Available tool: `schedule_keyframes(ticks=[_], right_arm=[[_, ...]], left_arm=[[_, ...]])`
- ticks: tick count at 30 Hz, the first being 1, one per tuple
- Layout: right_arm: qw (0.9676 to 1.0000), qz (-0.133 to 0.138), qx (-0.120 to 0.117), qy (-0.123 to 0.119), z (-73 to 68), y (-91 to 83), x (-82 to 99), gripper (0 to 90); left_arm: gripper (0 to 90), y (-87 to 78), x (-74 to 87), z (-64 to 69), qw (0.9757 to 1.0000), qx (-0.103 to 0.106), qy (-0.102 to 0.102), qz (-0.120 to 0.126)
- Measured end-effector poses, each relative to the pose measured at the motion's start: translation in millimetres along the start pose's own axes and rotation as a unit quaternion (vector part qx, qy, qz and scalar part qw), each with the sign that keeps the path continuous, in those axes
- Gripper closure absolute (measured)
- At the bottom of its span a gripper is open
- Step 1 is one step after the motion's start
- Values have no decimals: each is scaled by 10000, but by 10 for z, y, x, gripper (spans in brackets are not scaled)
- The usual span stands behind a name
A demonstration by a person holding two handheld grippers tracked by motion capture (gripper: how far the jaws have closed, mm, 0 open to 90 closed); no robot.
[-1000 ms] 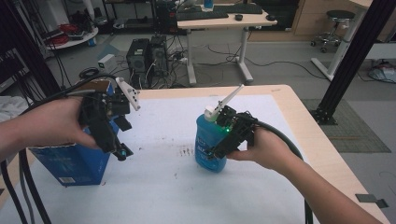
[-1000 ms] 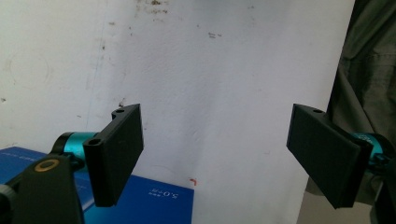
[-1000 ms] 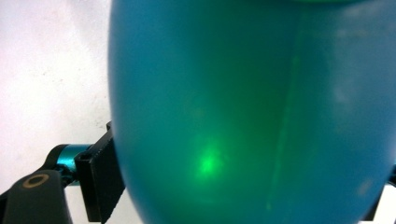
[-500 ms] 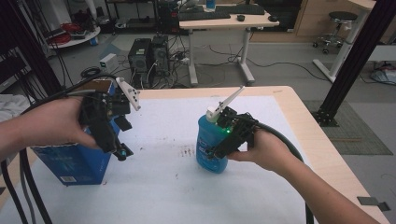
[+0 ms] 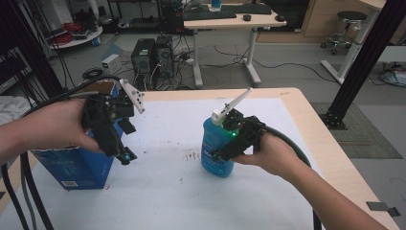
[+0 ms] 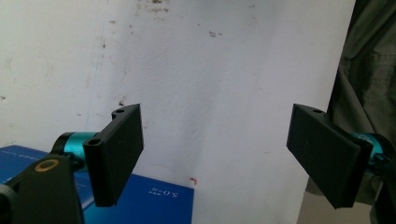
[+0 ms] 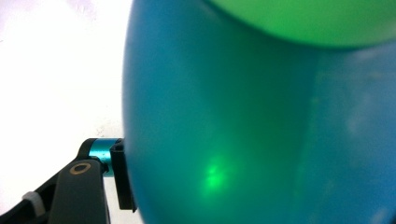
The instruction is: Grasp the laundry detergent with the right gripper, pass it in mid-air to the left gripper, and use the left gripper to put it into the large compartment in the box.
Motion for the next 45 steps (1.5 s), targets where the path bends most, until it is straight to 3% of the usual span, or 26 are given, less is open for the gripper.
schedule_keyframes(ticks=[25,45], right_arm=[[9999,114,66,51,-14,14,22,383],[9992,371,54,128,0,4,45,439]], left_arm=[[189,15,-20,9,10000,11,29,-34],[189,10,-14,10,10000,21,25,-48]])
Point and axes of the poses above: each handheld gripper's, and its own axes: y roughly forward along the jaws, x roughly out of its underside, z roughly to its right, the point moved 4 cm from there along y, roughly forward along the jaws, and after that the axes turned 1 degree about x, right-handed, at the moved point
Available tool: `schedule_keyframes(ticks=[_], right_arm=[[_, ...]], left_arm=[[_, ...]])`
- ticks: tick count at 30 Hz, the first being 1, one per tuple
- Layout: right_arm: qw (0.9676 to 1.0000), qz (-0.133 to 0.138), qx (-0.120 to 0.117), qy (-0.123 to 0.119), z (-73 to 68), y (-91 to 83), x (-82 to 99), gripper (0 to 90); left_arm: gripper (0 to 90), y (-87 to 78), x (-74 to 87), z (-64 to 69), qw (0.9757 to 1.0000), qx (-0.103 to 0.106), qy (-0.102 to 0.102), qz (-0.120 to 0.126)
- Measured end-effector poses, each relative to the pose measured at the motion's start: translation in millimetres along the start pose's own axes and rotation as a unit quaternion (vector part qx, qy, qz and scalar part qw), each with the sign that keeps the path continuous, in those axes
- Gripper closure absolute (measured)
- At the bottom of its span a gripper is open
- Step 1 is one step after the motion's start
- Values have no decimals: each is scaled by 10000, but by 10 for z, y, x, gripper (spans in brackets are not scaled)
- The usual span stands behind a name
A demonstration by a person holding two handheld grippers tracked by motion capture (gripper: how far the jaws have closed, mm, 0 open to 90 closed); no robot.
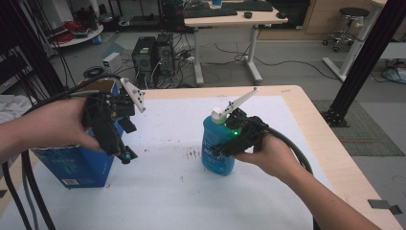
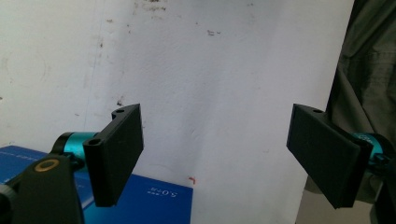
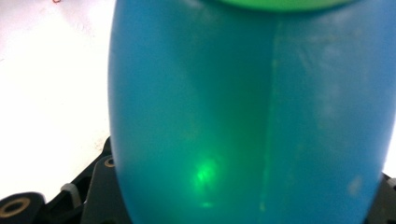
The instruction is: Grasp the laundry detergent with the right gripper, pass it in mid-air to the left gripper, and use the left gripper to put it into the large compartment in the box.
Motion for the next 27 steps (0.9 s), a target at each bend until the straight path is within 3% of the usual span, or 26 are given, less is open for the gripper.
schedule_keyframes(ticks=[15,27], right_arm=[[9997,118,-123,-183,-1,-7,10,451],[9974,361,-564,-256,40,-172,-20,455]], left_arm=[[189,-11,3,12,10000,-1,-22,9],[189,-82,-64,32,9999,-8,152,31]])
Point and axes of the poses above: each handheld gripper's, and its own axes: y roughly forward along the jaws, x roughly out of its underside, z roughly to its right, the point moved 4 cm from there along y, roughly forward along the jaws, and after that the axes turned 1 degree about x, right-handed, at the moved point
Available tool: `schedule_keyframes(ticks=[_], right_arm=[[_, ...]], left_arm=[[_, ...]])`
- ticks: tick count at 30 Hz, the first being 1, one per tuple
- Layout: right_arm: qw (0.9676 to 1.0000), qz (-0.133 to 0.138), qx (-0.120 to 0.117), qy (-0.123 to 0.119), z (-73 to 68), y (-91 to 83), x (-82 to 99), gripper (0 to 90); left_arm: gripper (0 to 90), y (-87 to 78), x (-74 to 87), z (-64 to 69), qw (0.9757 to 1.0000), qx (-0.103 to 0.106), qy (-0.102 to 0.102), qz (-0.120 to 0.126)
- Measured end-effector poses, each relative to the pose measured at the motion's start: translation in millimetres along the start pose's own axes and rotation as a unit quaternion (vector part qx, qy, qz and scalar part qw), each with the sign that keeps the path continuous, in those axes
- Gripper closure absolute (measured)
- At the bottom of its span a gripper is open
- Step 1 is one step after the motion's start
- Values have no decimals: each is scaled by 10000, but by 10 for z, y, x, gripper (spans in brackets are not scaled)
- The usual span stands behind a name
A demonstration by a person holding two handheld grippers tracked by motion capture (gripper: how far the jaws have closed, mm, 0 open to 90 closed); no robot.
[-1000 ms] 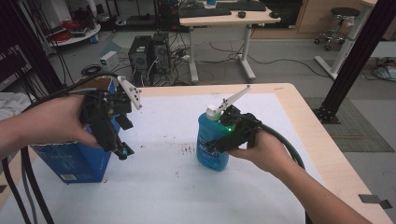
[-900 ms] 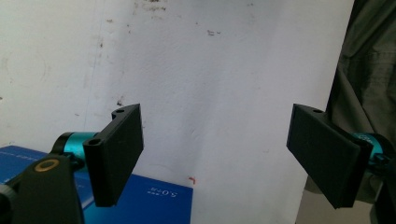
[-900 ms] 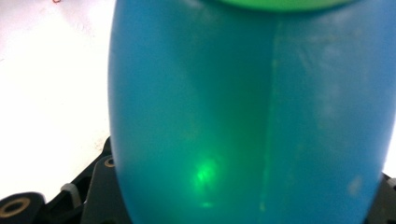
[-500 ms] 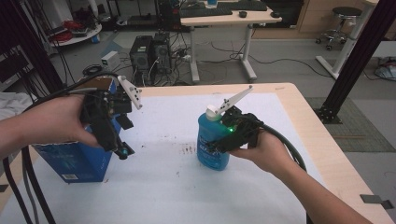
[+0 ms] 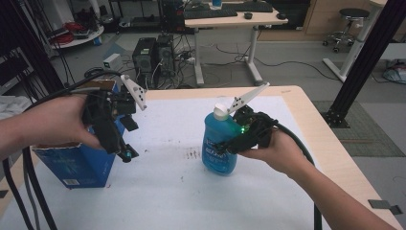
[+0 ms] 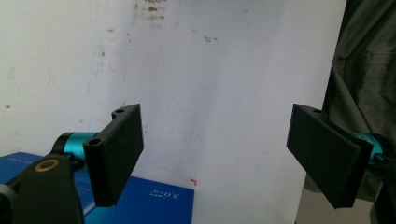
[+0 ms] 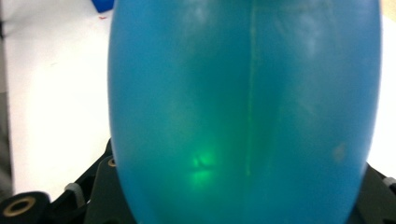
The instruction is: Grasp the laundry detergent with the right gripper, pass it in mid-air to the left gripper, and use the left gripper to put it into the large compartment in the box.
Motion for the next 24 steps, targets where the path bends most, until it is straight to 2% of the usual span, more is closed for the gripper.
schedule_keyframes(ticks=[2,4,9,11,14,24], right_arm=[[9999,-22,-113,-128,-10,-54,-52,456],[9998,-16,-148,-162,-13,-71,-74,455],[9985,-66,-410,-352,-40,-129,-191,455],[9975,-128,-471,-503,-57,-142,-241,455],[9963,-153,-621,-580,-76,-157,-299,455],[9913,-201,-924,-914,-161,-172,-506,455]], left_arm=[[189,-24,-25,6,10000,2,60,5],[189,-46,-53,9,9999,28,97,46],[189,-83,-128,24,9995,143,259,87],[189,-97,-156,21,9994,160,306,88],[189,-133,-209,20,9992,258,301,100],[189,-356,-465,-26,9975,379,567,170]])
Point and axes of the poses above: each handheld gripper's, and its own axes: y roughly forward along the jaws, x roughly out of its underside, z roughly to its right, the point moved 4 cm from there along y, roughly forward along the jaws, and after that the axes turned 1 degree about x, right-handed, at the moved point
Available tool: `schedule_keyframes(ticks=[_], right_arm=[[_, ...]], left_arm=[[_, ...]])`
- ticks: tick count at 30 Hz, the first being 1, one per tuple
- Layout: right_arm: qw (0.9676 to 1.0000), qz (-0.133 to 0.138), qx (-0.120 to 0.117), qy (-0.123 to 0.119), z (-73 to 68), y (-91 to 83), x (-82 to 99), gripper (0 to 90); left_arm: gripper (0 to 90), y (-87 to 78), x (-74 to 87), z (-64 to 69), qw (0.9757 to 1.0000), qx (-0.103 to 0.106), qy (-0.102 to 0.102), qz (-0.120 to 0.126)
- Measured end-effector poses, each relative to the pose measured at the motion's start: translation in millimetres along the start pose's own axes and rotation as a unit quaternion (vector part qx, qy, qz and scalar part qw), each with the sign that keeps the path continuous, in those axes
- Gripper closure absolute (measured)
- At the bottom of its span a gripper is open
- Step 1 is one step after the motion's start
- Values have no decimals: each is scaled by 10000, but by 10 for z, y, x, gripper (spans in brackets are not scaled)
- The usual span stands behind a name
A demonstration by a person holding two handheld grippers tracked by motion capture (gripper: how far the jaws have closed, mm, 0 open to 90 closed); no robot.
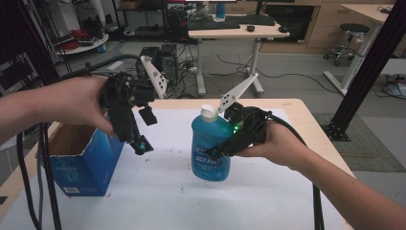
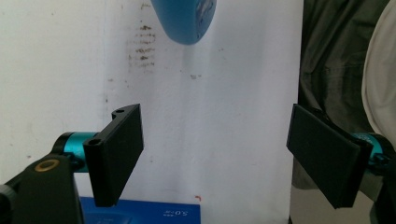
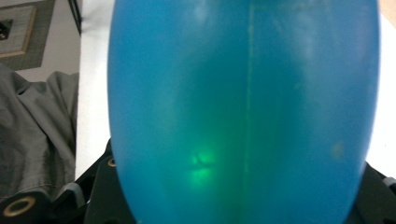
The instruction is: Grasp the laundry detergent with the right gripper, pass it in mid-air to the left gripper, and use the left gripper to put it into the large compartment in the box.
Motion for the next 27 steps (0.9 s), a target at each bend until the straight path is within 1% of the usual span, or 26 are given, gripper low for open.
schedule_keyframes(ticks=[2,3,5,8,10,13,18,20,21,27], right_arm=[[10000,13,-49,-29,-7,-8,-51,455],[9999,20,-101,-94,-15,-13,-97,455],[9999,21,-105,-114,-17,-16,-117,455],[9996,14,-199,-200,-27,-13,-183,455],[9995,12,-205,-229,-32,-10,-209,455],[9994,29,-240,-242,-40,-8,-243,455],[9992,58,-283,-262,-52,-4,-283,456],[9991,71,-320,-270,-55,0,-303,455],[9991,83,-315,-267,-57,2,-313,456],[9985,47,-401,-380,-73,24,-387,456]], left_arm=[[189,-43,-54,-20,10000,6,54,-4],[189,-62,-81,-28,10000,1,82,0],[189,-92,-131,-45,9999,-32,104,20],[189,-135,-199,-71,9999,-34,159,41],[189,-158,-239,-91,9998,-53,178,74],[189,-204,-300,-131,9997,-81,199,95],[189,-251,-370,-153,9996,-82,239,134],[189,-269,-409,-160,9994,-109,279,156],[189,-277,-434,-160,9994,-91,299,165],[189,-275,-554,-140,9987,-48,512,43]])
Point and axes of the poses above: each handheld gripper's, and its own axes: y roughly forward along the jaws, x roughly out of its underside, z roughly to its right, the point moved 4 cm from there along y, roughly forward along the jaws, and after that the axes turned 1 degree about x, right-handed, at the moved point
